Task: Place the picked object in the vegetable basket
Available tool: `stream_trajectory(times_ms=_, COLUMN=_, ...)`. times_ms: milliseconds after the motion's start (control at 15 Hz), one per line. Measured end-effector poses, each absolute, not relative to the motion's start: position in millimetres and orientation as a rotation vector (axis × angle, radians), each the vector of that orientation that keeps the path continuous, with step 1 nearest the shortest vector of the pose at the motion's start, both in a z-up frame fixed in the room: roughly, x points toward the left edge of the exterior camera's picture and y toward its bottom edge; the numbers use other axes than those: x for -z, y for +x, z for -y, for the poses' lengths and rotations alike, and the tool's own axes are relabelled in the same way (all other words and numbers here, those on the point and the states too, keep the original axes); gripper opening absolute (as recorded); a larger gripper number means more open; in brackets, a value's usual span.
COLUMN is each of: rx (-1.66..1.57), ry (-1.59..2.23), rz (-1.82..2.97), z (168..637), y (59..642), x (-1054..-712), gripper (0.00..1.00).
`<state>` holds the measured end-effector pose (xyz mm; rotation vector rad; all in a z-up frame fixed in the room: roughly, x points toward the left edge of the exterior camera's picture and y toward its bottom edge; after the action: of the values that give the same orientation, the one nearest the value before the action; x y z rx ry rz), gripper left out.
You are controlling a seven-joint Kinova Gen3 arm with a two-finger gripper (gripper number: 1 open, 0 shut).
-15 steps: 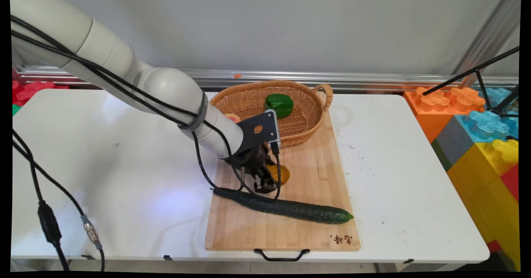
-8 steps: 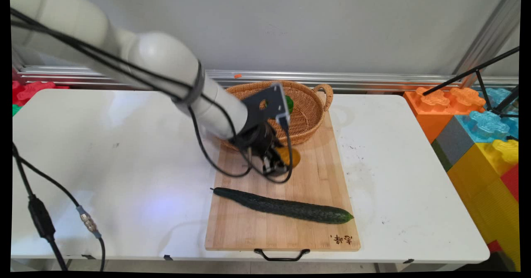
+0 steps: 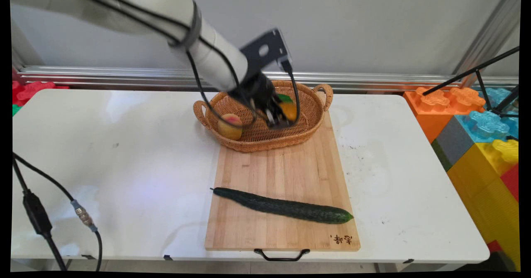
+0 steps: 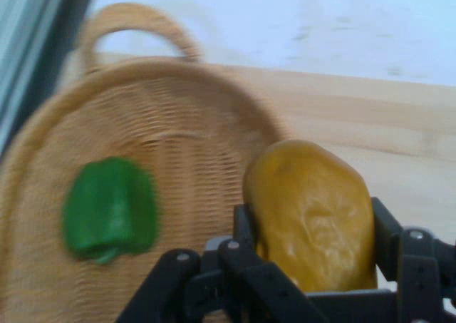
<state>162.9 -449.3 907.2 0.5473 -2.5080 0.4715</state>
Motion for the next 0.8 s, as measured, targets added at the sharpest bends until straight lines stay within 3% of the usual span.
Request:
stream_trajectory(times_ms=400, rx=-0.58, ry=0.745, rz=2.526, z=505, y=211, x=-912, gripper=0.0)
stream_trajectory(times_ms=800, rx=-0.56, ry=0.832, rz=2.563, z=551, y=238, x=-861, gripper=0.0)
